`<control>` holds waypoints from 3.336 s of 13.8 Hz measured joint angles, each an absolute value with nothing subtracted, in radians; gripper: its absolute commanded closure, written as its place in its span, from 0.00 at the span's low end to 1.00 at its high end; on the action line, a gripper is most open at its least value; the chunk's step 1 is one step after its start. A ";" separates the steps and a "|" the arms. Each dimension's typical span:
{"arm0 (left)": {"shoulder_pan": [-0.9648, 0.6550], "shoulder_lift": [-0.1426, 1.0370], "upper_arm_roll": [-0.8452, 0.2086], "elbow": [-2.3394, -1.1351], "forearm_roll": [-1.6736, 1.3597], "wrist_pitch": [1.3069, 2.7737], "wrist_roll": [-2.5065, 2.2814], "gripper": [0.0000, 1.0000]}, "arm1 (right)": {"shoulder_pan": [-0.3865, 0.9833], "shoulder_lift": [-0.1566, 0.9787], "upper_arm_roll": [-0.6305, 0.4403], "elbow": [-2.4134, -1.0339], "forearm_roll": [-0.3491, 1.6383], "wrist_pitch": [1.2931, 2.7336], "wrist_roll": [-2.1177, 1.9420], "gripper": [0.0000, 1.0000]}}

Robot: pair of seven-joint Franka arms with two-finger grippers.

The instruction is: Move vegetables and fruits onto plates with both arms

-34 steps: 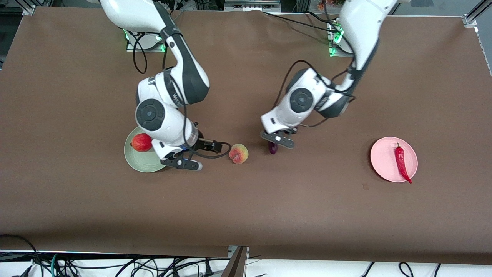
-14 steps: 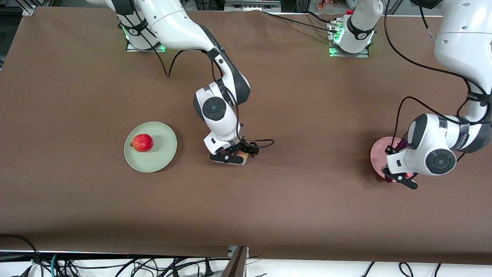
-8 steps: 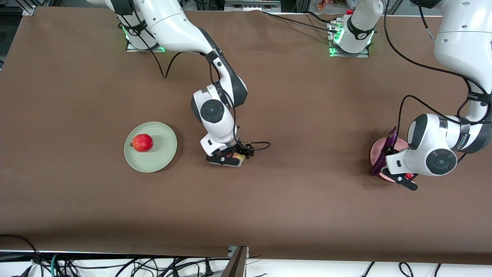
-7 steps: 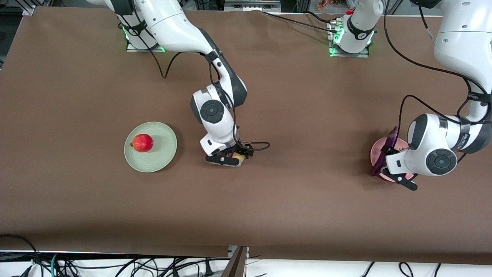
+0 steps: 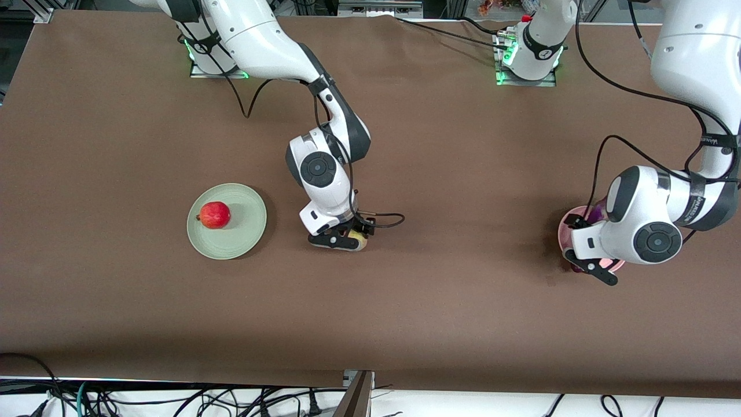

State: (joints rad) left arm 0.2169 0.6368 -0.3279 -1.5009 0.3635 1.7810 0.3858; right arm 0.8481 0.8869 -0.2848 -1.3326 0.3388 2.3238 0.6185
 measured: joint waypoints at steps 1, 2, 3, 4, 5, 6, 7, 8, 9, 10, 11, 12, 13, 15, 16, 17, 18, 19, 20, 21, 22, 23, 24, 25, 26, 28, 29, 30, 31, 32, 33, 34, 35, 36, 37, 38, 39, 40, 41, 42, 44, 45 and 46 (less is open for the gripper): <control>0.213 0.618 -0.340 -1.486 0.342 1.757 0.385 0.00 | 0.846 0.878 -0.302 -1.332 0.339 2.285 0.601 0.75; 0.210 0.598 -0.343 -1.473 0.319 1.740 0.385 0.00 | 0.838 0.863 -0.320 -1.332 0.339 2.236 0.572 0.75; 0.209 0.580 -0.344 -1.461 0.300 1.732 0.385 0.00 | 0.821 0.841 -0.332 -1.331 0.340 2.182 0.531 0.75; 0.209 0.562 -0.344 -1.447 0.293 1.731 0.385 0.00 | 0.796 0.814 -0.339 -1.331 0.340 2.118 0.483 0.75; 0.210 0.542 -0.344 -1.424 0.293 1.731 0.385 0.00 | 0.764 0.785 -0.342 -1.331 0.340 2.046 0.428 0.75; 0.210 0.523 -0.344 -1.393 0.292 1.731 0.385 0.00 | 0.728 0.758 -0.345 -1.332 0.340 1.974 0.363 0.75; 0.211 0.507 -0.344 -1.357 0.291 1.726 0.385 0.00 | 0.692 0.734 -0.350 -1.341 0.340 1.918 0.292 0.75; 0.213 0.494 -0.343 -1.315 0.283 1.709 0.385 0.00 | 0.664 0.709 -0.363 -1.371 0.340 1.892 0.217 0.75; 0.216 0.486 -0.340 -1.272 0.257 1.682 0.385 0.00 | 0.645 0.679 -0.384 -1.427 0.341 1.893 0.140 0.75; 0.221 0.479 -0.333 -1.237 0.232 1.662 0.385 0.00 | 0.637 0.651 -0.407 -1.491 0.341 1.905 0.072 0.74; 0.223 0.465 -0.315 -1.216 0.218 1.651 0.385 0.00 | 0.634 0.623 -0.430 -1.560 0.341 1.927 0.009 0.72; 0.221 0.441 -0.284 -1.212 0.192 1.642 0.384 0.00 | 0.634 0.602 -0.446 -1.620 0.341 1.954 -0.037 0.66; 0.214 0.405 -0.245 -1.226 0.136 1.632 0.371 0.00 | 0.633 0.588 -0.452 -1.668 0.341 1.987 -0.061 0.44; 0.167 0.288 -0.160 -1.317 0.044 1.629 0.287 0.00 | 0.637 0.581 -0.451 -1.735 0.345 2.058 -0.069 0.00; 0.133 0.218 -0.133 -1.382 0.032 1.629 0.247 0.00 | 0.640 0.582 -0.450 -1.753 0.352 2.080 -0.069 0.00; 0.094 0.139 -0.111 -1.467 0.029 1.636 0.212 0.00 | 0.640 0.582 -0.450 -1.760 0.356 2.087 -0.069 0.00; 0.046 0.060 -0.080 -1.566 0.027 1.667 0.184 0.00 | 0.639 0.582 -0.451 -1.760 0.357 2.090 -0.069 0.00; 0.003 -0.008 -0.050 -1.659 0.027 1.712 0.171 0.00 | 0.637 0.580 -0.454 -1.759 0.358 2.092 -0.069 0.00; -0.019 -0.052 -0.032 -1.722 0.026 1.746 0.164 0.00 | 0.635 0.577 -0.456 -1.754 0.358 2.094 -0.069 0.00; -0.026 -0.071 -0.022 -1.753 0.026 1.767 0.160 0.00 | 0.635 0.572 -0.460 -1.748 0.358 2.095 -0.069 0.00; -0.027 -0.069 -0.015 -1.758 0.026 1.770 0.159 0.00 | 0.635 0.563 -0.464 -1.740 0.358 2.092 -0.069 0.00; -0.027 -0.061 -0.009 -1.757 0.026 1.770 0.158 0.00 | 0.635 0.548 -0.469 -1.732 0.358 2.079 -0.069 0.00; -0.027 -0.051 -0.006 -1.754 0.026 1.770 0.158 0.00 | 0.635 0.526 -0.476 -1.723 0.358 2.057 -0.069 0.00; -0.027 -0.042 -0.005 -1.749 0.026 1.767 0.157 0.00 | 0.635 0.496 -0.484 -1.715 0.356 2.033 -0.071 0.00; -0.027 -0.035 -0.005 -1.743 0.026 1.756 0.155 0.00 | 0.635 0.457 -0.491 -1.709 0.345 2.004 -0.075 0.00; -0.027 -0.029 -0.004 -1.732 0.026 1.720 0.151 0.00 | 0.635 0.370 -0.500 -1.688 0.273 1.925 -0.079 0.00; -0.025 -0.029 -0.001 -1.729 0.026 1.710 0.150 0.00 | 0.635 0.333 -0.511 -1.657 0.238 1.859 -0.079 0.00; -0.024 -0.029 0.001 -1.728 0.026 1.706 0.149 0.00 | 0.634 0.306 -0.531 -1.611 0.224 1.765 -0.080 0.00; -0.023 -0.029 0.002 -1.726 0.026 1.705 0.149 0.00 | 0.634 0.289 -0.550 -1.558 0.220 1.662 -0.082 0.00; -0.023 -0.029 0.002 -1.725 0.026 1.705 0.147 0.00 | 0.632 0.279 -0.562 -1.497 0.219 1.555 -0.085 0.00; -0.023 -0.029 0.001 -1.725 0.026 1.704 0.146 0.00 | 0.632 0.272 -0.567 -1.433 0.218 1.457 -0.085 0.00; -0.023 -0.028 0.002 -1.724 0.026 1.704 0.145 0.00 | 0.633 0.262 -0.566 -1.383 0.215 1.394 -0.085 0.00; -0.023 -0.028 0.002 -1.724 0.026 1.703 0.144 0.00 | 0.634 0.248 -0.565 -1.353 0.211 1.368 -0.084 0.00; -0.023 -0.028 0.003 -1.724 0.026 1.703 0.144 0.00 | 0.635 0.232 -0.564 -1.348 0.206 1.361 -0.084 0.00; -0.023 -0.028 0.003 -1.724 0.026 1.703 0.143 0.00 | 0.634 0.220 -0.564 -1.357 0.202 1.360 -0.083 0.00; -0.023 -0.028 0.002 -1.724 0.026 1.703 0.143 0.00 | 0.633 0.210 -0.564 -1.380 0.192 1.364 -0.083 0.00; -0.023 -0.028 0.002 -1.723 0.026 1.703 0.143 0.00 | 0.629 0.204 -0.558 -1.402 0.173 1.374 -0.083 0.00; -0.023 -0.028 0.001 -1.723 0.026 1.703 0.143 0.00 | 0.605 0.197 -0.526 -1.425 0.153 1.387 -0.083 0.00; -0.023 -0.028 0.000 -1.723 0.026 1.703 0.143 0.00 | 0.549 0.189 -0.460 -1.444 0.138 1.396 -0.083 0.00; -0.023 -0.028 -0.001 -1.723 0.026 1.703 0.143 0.00 | 0.481 0.182 -0.380 -1.455 0.122 1.403 -0.083 0.00; -0.023 -0.028 -0.002 -1.723 0.026 1.703 0.143 0.00 | 0.365 0.158 -0.251 -1.469 0.090 1.413 -0.082 0.00; -0.023 -0.028 -0.002 -1.723 0.026 1.703 0.143 0.00 | 0.317 0.136 -0.200 -1.490 0.075 1.431 -0.082 0.00; -0.023 -0.028 -0.002 -1.723 0.026 1.703 0.143 0.00 | 0.272 0.107 -0.151 -1.524 0.060 1.459 -0.082 0.00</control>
